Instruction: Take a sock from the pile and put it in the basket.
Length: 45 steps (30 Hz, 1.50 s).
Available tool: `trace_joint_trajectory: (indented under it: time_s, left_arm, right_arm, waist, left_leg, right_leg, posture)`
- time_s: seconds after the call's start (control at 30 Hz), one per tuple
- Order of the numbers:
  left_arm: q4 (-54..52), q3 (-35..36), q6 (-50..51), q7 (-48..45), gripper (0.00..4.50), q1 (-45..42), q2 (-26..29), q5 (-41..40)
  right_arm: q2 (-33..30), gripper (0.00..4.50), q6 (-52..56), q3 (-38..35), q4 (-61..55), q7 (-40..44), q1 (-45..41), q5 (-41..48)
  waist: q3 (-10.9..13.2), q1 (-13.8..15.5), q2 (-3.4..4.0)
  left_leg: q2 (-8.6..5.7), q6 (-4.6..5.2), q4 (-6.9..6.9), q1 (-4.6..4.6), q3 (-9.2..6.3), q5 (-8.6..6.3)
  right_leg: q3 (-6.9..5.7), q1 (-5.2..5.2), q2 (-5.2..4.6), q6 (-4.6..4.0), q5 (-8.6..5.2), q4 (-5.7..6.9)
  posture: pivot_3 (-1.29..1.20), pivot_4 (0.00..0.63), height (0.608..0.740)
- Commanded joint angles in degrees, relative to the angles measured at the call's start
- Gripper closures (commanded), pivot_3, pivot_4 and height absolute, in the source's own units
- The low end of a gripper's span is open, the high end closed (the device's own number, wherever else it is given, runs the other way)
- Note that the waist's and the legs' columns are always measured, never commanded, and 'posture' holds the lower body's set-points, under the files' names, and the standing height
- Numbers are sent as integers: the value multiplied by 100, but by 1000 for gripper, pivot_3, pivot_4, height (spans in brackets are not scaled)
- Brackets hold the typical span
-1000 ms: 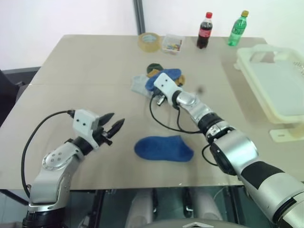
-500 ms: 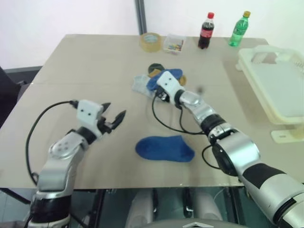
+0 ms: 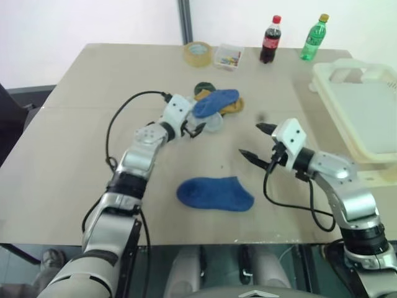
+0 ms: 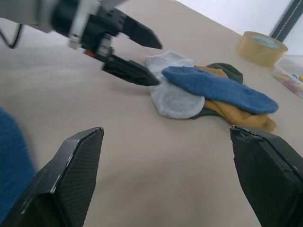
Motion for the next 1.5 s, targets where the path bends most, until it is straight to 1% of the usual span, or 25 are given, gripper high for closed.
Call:
trace_joint_trajectory:
  time_s: [0.03,0.07,0.17,0.2,0.23,0.3,0.33,0.4,0.47,0.6,0.67,0.73,0.83,0.93,1.0,1.07,1.13,1.23,1.33,1.5]
  left_arm:
    - [939,-7,-537,110,531,-534,-151,243]
    - [1207,-18,-636,166,861,-670,-209,307]
    - [1835,1,-905,315,2320,-985,-381,434]
    - [1959,31,-980,316,2707,-1051,-430,430]
    - [2058,56,-1054,315,3275,-1102,-461,428]
    - [2205,90,-1142,260,4270,-1164,-483,420]
    - [2230,120,-1178,224,4403,-1174,-489,391]
    - [2195,182,-1231,130,4403,-1159,-482,326]
    - [1934,274,-1241,-22,4403,-1013,-393,230]
    - [932,483,-1041,-378,4403,-492,-158,-32]
    - [-226,562,-762,-926,4403,166,93,-383]
    - [-1352,687,-358,-1285,4403,842,393,-698]
    - [-2458,931,116,-1725,4403,1672,947,-1087]
    - [-3041,1263,353,-2069,4403,2367,1578,-1307]
    - [-3180,1417,407,-2100,4403,2647,1832,-1337]
    - [-3208,1504,385,-2047,4403,2845,1963,-1278]
    - [-3244,1469,402,-1889,4403,2902,1891,-1221]
    - [-3327,1059,480,-1454,4403,2803,1339,-1065]
    - [-3187,724,674,-1008,4403,2600,797,-795]
    - [-2268,330,834,-27,4403,1907,-77,-230]
  right_arm:
    - [-144,0,334,-301,-655,-276,166,122]
    - [-155,0,412,-335,-751,-348,217,141]
    - [-170,0,555,-410,-950,-549,358,140]
    - [-183,0,577,-422,-998,-599,399,136]
    - [-190,0,602,-432,-1035,-646,427,144]
    - [-193,0,637,-458,-1070,-736,468,167]
    - [-208,0,628,-457,-1067,-758,480,162]
    - [-240,0,589,-447,-1019,-777,477,158]
    - [-269,0,548,-431,-962,-780,453,158]
    - [-305,0,476,-386,-878,-749,412,180]
    - [-311,0,435,-337,-808,-715,380,195]
    - [-313,0,385,-272,-722,-648,353,224]
    - [-305,0,287,-133,-570,-550,309,234]
    - [-252,0,145,9,-314,-456,263,244]
    - [-274,0,-25,108,-93,-372,255,182]
    - [-265,0,-167,218,121,-276,214,155]
    - [-213,0,-259,310,289,-233,139,150]
    - [-154,0,-357,390,485,-228,-11,98]
    - [-170,0,-426,383,578,-250,-77,57]
    - [-167,0,-405,316,535,-377,-32,18]
  waist:
    - [0,4,-1]
    - [1,-1,-2]
    - [1,9,-3]
    - [1,12,-3]
    - [1,20,-3]
    - [1,19,-3]
    - [1,18,-3]
    - [1,18,-3]
    - [1,19,-4]
    - [1,-12,-3]
    - [1,-34,-3]
    - [1,-37,-3]
    - [1,-6,-3]
    - [1,-6,-3]
    - [1,17,-3]
    - [1,57,-3]
    - [1,81,-3]
    - [-1,146,1]
    - [-1,157,-4]
    - [-2,147,-5]
  left_leg:
    - [0,0,2,0,3,0]
    - [-1,0,4,-1,3,0]
    - [-1,0,10,-7,3,0]
    - [-2,0,11,-9,2,0]
    - [-2,-1,13,-11,1,1]
    - [-2,-4,18,-19,2,3]
    - [-2,-17,19,-21,3,10]
    - [-2,-18,20,-22,1,11]
    - [-2,-18,20,-22,2,11]
    - [2,-21,22,-19,-3,13]
    - [3,-22,22,-19,-3,13]
    - [7,-24,21,-12,2,14]
    - [21,-24,21,-12,2,14]
    - [26,-23,22,-6,3,13]
    - [28,-20,22,1,4,11]
    - [27,1,24,9,2,0]
    - [27,2,25,24,3,-1]
    - [27,3,25,38,5,-2]
    - [17,4,27,49,4,-2]
    - [6,4,27,51,0,-2]
  right_leg:
    - [-1,0,1,0,0,-1]
    - [1,0,1,0,0,-1]
    - [1,0,1,1,0,-3]
    - [1,-1,0,1,0,-4]
    - [0,-1,0,1,0,-5]
    - [-1,-3,0,1,0,-8]
    - [-2,-3,0,1,0,-9]
    - [-3,-3,0,2,0,-10]
    - [-5,-3,0,2,0,-9]
    - [-2,-4,1,1,0,-5]
    - [0,-4,1,1,0,-4]
    - [12,-3,1,1,0,-2]
    - [12,-4,0,0,1,0]
    - [11,-1,0,0,0,2]
    - [12,3,0,-1,0,3]
    - [7,11,-2,0,0,4]
    - [9,27,-2,0,0,4]
    - [10,40,-2,0,0,3]
    - [9,58,-2,0,1,1]
    - [6,60,2,0,2,2]
  posture:
    - [0,150,740]
    - [0,150,740]
    - [0,150,740]
    - [0,150,740]
    - [0,150,740]
    - [0,150,740]
    - [0,150,740]
    - [0,150,740]
    - [0,150,740]
    - [0,150,740]
    - [0,150,740]
    - [0,150,740]
    - [0,150,740]
    - [0,150,740]
    - [0,150,740]
    - [0,150,740]
    - [0,150,740]
    - [0,150,740]
    - [0,150,740]
    - [0,150,740]
